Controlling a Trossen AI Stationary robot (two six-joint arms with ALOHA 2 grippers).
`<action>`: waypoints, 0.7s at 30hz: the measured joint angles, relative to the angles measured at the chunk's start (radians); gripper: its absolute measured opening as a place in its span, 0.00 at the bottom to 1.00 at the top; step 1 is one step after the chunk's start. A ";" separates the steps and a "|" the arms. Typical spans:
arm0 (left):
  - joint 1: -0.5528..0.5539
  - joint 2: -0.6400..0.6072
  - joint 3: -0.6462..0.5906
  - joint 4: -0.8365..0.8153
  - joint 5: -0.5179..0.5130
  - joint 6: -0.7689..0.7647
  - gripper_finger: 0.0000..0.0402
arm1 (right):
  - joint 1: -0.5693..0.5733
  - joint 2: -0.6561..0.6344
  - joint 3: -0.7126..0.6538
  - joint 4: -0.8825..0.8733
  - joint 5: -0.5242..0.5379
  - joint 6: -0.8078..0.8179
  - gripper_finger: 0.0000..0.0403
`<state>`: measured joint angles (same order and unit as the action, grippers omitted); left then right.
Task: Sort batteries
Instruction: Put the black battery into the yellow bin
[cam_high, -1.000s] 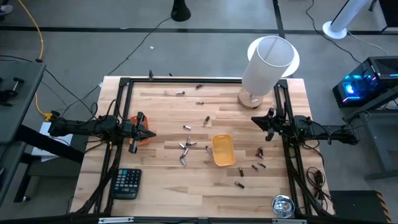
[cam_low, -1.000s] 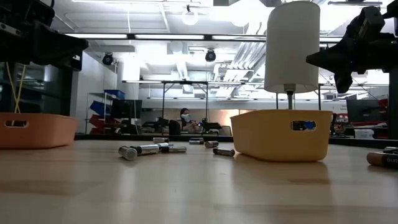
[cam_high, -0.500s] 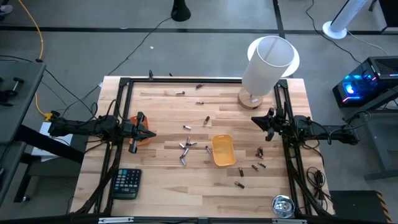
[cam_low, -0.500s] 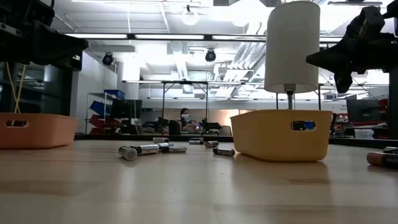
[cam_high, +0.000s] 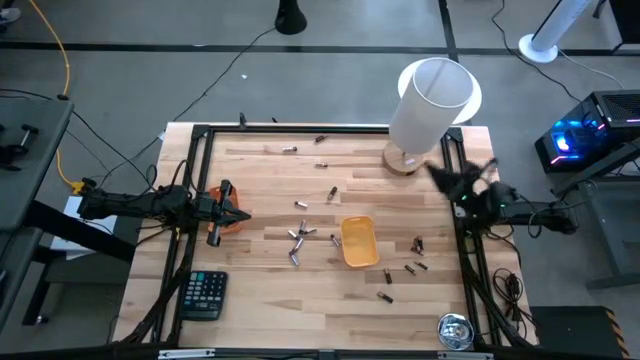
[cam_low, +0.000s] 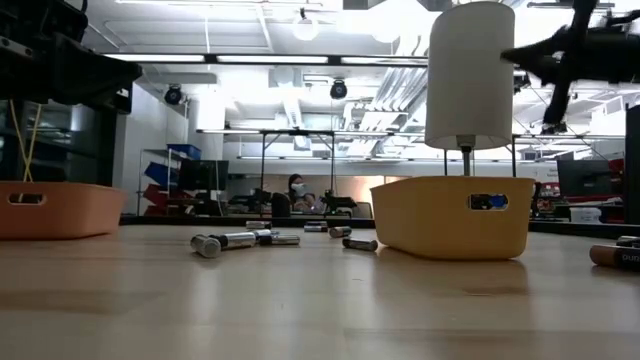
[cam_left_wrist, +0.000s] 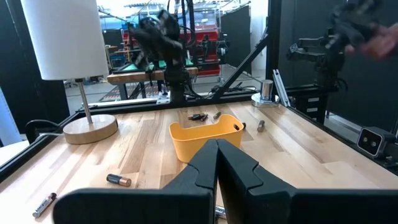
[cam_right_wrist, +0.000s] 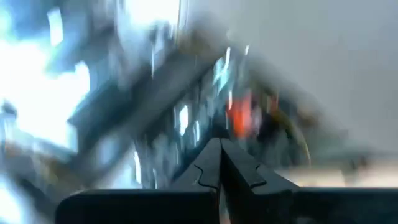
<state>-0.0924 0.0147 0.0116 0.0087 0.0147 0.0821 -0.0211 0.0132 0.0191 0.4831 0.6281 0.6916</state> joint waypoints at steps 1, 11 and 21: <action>0.000 0.000 0.000 0.000 0.000 0.000 0.00 | -0.007 0.000 0.000 0.060 0.064 -0.005 0.00; 0.000 0.000 0.000 0.001 0.000 0.000 0.00 | -0.020 0.275 0.388 -0.432 -0.578 0.101 0.00; 0.000 0.000 0.000 0.000 0.000 0.000 0.00 | 0.247 0.830 0.582 -1.419 -0.847 0.534 0.00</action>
<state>-0.0921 0.0147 0.0118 0.0088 0.0149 0.0819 0.2257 0.8428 0.6014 -0.9355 -0.2189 1.2251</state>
